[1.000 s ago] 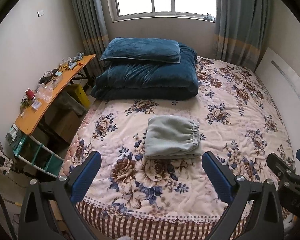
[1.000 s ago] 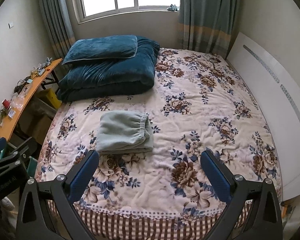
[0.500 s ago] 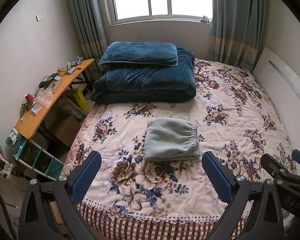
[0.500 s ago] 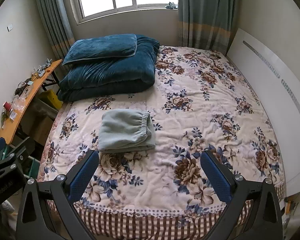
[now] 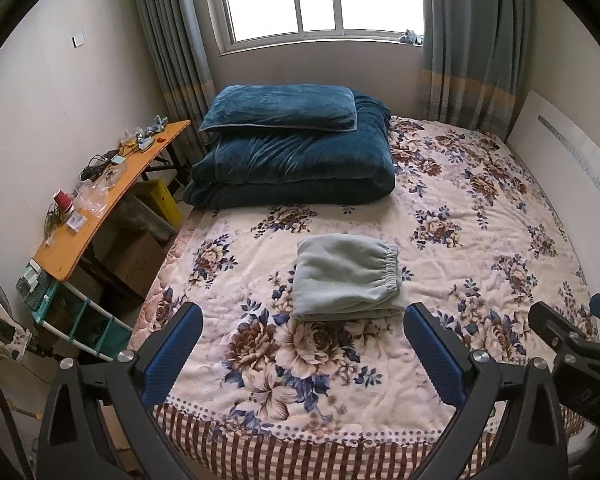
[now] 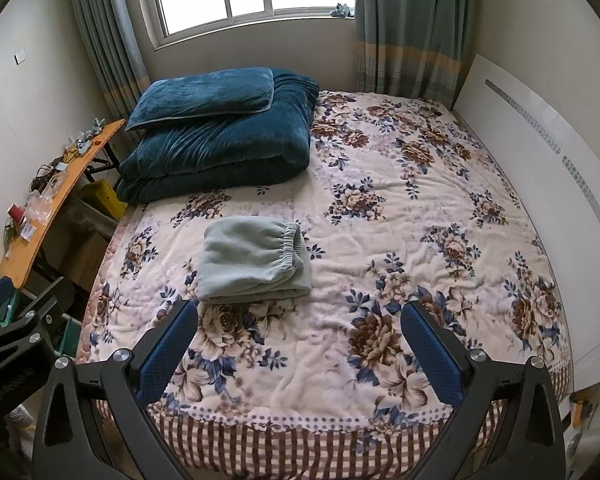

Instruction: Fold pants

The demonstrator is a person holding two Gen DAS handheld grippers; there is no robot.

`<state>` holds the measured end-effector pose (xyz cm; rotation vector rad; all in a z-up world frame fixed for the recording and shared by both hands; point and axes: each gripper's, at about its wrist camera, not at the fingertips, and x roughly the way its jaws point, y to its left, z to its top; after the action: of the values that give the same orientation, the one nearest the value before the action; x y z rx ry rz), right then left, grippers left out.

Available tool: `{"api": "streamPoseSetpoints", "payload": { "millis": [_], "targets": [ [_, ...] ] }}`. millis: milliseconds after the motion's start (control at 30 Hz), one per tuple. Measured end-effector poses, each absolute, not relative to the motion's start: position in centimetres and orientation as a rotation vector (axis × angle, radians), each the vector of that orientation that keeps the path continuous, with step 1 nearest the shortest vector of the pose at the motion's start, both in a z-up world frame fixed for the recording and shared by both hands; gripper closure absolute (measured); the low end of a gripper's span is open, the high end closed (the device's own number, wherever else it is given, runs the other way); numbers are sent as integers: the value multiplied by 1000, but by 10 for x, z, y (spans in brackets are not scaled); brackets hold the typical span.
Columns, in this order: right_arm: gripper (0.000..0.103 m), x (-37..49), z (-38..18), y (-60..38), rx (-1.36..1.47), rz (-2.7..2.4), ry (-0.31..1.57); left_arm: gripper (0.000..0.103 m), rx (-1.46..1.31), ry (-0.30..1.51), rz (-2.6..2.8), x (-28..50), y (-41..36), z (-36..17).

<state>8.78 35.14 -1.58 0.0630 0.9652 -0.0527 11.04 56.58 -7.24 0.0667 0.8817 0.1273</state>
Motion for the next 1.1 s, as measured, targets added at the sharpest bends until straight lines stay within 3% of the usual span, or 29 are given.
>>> {"api": "streamPoseSetpoints", "payload": {
  "millis": [1100],
  "targets": [
    [0,84,-26,361,71,-39,973,0,84,876,128,123,574,-72]
  ]
}}
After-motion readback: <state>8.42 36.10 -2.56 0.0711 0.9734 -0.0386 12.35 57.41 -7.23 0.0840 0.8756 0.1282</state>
